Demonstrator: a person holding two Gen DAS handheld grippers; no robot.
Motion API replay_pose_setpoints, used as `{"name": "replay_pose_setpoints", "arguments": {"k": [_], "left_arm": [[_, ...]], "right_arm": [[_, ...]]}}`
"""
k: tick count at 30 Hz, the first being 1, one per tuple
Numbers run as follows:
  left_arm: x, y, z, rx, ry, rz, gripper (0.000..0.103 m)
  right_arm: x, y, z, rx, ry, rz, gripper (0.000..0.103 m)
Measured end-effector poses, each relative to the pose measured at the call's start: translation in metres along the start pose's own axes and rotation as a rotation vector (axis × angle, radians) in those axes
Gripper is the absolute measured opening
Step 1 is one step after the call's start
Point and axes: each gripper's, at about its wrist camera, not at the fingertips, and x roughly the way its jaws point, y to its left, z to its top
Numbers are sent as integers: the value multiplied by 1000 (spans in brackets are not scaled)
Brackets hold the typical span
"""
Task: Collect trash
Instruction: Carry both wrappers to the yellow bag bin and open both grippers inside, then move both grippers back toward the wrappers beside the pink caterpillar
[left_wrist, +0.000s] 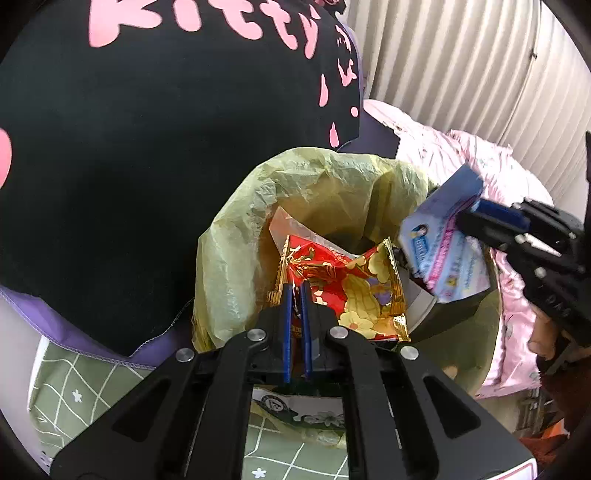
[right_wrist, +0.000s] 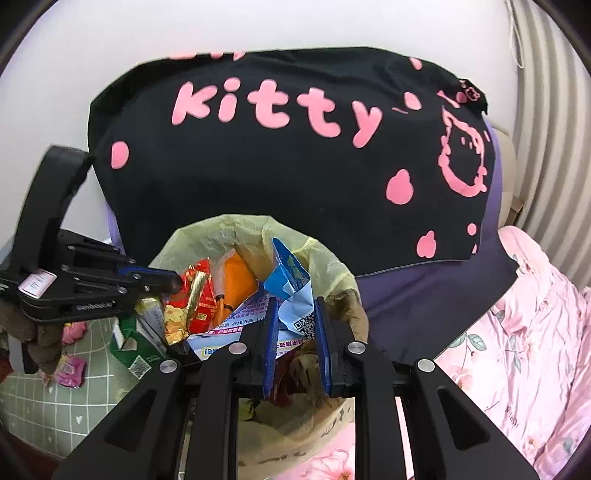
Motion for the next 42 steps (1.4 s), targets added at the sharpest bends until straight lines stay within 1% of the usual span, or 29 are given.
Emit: {"name": "replay_pose_setpoints", "arguments": {"k": [3,4,6,7,8,9,11,13,15,16,17,19,21,24,25,27,30,31,32,33,34,35,36,38,40,42], "left_arm": [[-8,8,3,-53,-37,-41,5],[-12,12,4,-86,-53,-58,5],[-15,19,6,-127,-69,-85,6],[-18,23,6,-154,-77,-106,9],[-21,26,4,-175,-80,-127,12],[-24,29,2,-189,-82,-140,15],[-32,32,0,-214,-97,-148,30],[-44,35,-4,-229,-119,-147,34],[-56,37,-8,-248,-152,-138,38],[-67,40,-14,-268,-186,-121,40],[-68,38,-13,-280,-205,-109,41],[-84,44,-26,-309,-253,-71,42],[-103,51,-45,-320,-292,-8,43],[-118,58,-65,-325,-316,58,43],[-127,65,-81,-340,-324,87,43],[-141,78,-106,-375,-333,119,43],[-157,99,-140,-425,-342,176,43],[-163,112,-158,-457,-340,215,43],[-167,121,-168,-475,-337,236,43],[-169,130,-179,-493,-336,261,43],[-176,146,-197,-520,-338,311,43],[-180,154,-211,-539,-338,341,43],[-185,171,-228,-580,-333,382,43],[-190,198,-251,-654,-321,411,43],[-193,230,-275,-727,-303,432,44],[-190,245,-289,-746,-288,475,44]], "right_arm": [[9,2,1,-30,31,-17,18],[11,2,1,-31,36,-22,19],[13,1,0,-24,48,-9,20],[13,2,-1,-22,51,-4,22],[12,3,-2,-25,49,-1,32],[11,4,-3,-32,45,6,37],[8,8,-5,-51,42,10,38],[4,10,-5,-63,37,-13,38],[-3,12,-5,-55,17,-7,38],[-8,12,-5,-46,3,0,38],[-12,14,-4,-44,-7,7,40],[-19,18,-2,-46,-29,17,40],[-27,26,1,-56,-57,23,40],[-35,38,6,-58,-98,45,40],[-37,43,7,-57,-111,57,41],[-39,55,10,-59,-125,85,48],[-40,72,12,-59,-149,133,49],[-40,77,12,-58,-156,146,49],[-40,85,12,-59,-157,166,49],[-39,90,12,-62,-150,184,49],[-37,96,11,-69,-136,203,49],[-34,106,9,-89,-114,221,49],[-32,115,7,-118,-99,225,49],[-31,132,2,-176,-96,217,49],[-31,144,-2,-197,-91,232,49],[-31,156,-2,-206,-83,264,49]]}}
